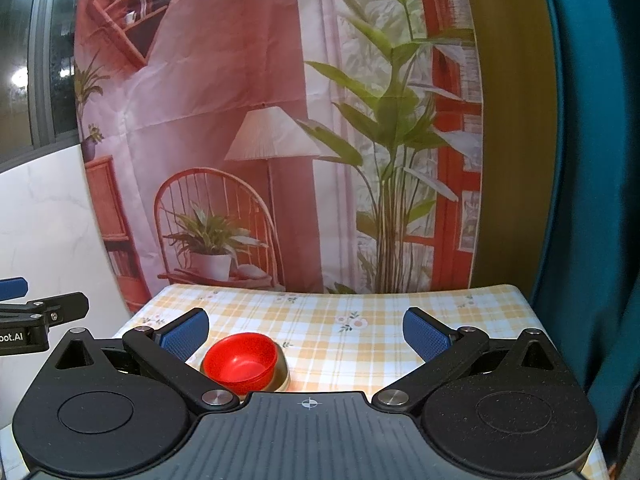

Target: Organize plates and bowls

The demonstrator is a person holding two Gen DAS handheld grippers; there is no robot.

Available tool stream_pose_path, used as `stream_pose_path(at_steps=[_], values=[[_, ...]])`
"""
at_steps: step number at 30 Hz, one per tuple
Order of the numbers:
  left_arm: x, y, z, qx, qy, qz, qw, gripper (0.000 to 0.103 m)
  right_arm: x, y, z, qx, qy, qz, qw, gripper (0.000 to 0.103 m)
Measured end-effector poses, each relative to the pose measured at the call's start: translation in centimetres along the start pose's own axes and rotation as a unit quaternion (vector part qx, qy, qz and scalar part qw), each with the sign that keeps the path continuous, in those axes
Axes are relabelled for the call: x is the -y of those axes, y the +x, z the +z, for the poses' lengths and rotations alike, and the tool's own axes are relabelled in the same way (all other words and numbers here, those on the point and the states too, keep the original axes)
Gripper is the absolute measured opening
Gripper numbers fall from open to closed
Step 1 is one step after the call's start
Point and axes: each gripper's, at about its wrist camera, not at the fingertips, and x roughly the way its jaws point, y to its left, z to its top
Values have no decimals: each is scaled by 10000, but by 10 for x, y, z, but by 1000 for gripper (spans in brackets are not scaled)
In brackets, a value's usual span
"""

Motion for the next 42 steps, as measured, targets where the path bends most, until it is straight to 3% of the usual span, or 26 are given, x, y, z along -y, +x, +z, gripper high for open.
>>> stream_pose_path(at_steps=[42], values=[[-2, -3, 3, 54, -46, 86, 9999, 103, -4, 2, 5, 32, -51, -7, 10000, 103]])
